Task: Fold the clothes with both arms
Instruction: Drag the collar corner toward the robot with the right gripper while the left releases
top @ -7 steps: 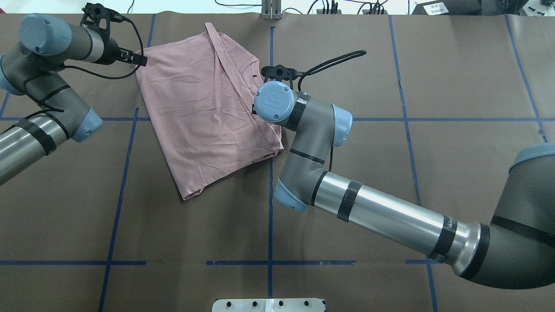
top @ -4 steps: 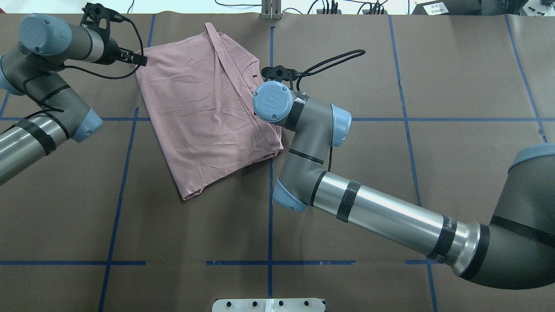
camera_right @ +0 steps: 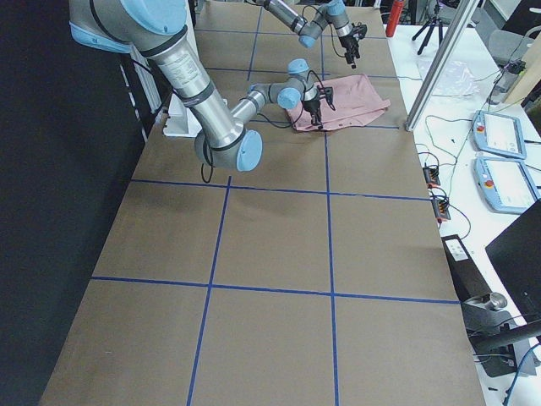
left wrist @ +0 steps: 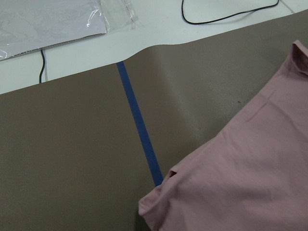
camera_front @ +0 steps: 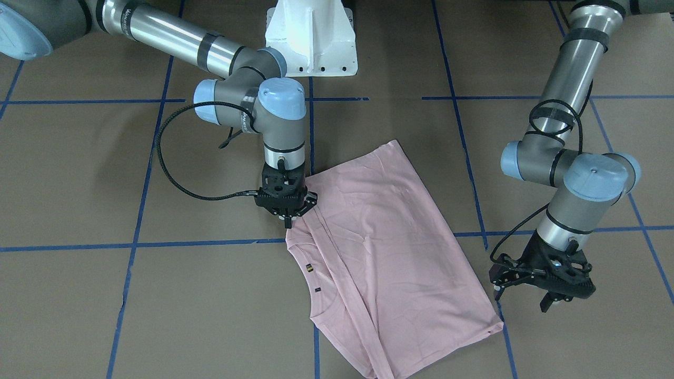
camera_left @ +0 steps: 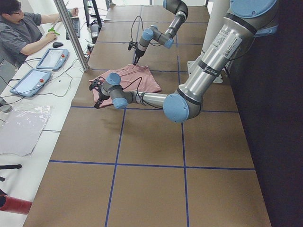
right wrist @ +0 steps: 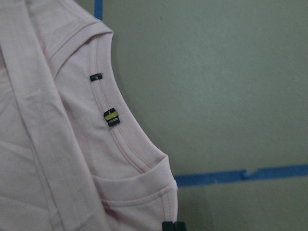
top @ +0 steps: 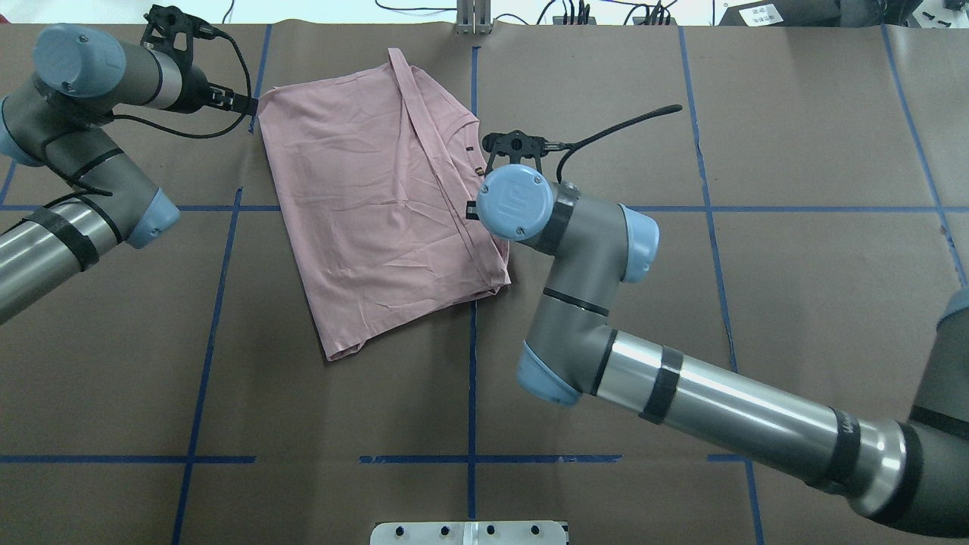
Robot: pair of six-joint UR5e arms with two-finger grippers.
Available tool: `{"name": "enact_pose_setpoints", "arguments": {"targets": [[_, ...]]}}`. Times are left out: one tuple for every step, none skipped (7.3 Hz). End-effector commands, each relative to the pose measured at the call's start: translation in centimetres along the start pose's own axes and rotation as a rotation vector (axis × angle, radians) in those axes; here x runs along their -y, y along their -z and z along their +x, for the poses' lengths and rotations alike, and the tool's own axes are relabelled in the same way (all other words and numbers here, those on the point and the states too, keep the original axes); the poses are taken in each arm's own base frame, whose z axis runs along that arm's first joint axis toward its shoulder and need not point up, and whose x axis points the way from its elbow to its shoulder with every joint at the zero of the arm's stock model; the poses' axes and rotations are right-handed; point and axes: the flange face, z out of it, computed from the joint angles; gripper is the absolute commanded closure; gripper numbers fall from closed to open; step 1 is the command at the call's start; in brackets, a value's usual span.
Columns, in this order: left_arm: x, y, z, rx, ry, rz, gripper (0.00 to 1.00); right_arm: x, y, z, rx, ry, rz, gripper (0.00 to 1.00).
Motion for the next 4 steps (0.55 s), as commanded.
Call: {"name": "enact_pose_setpoints", "arguments": {"targets": [[0.1,0.1,0.3,-0.008,-0.002,0.005,0.00,-9.4,5.9,6.8,0.040,0.071,0.008,1.00],[0.2,0.1,0.3,-0.009,-0.003,0.008,0.00,-13.6,8.1,9.9,0.036,0.106,0.017,1.00],[0.2,0.2,0.4,-0.009,-0.002,0.010,0.00,-16.6,8.4,11.7,0.024,0.105,0.024,1.00],[0.2,0.2,0.9,-0.016,-0.006,0.011,0.00,-17.3,8.0,12.3,0.011,0.116,0.024,1.00]]}}
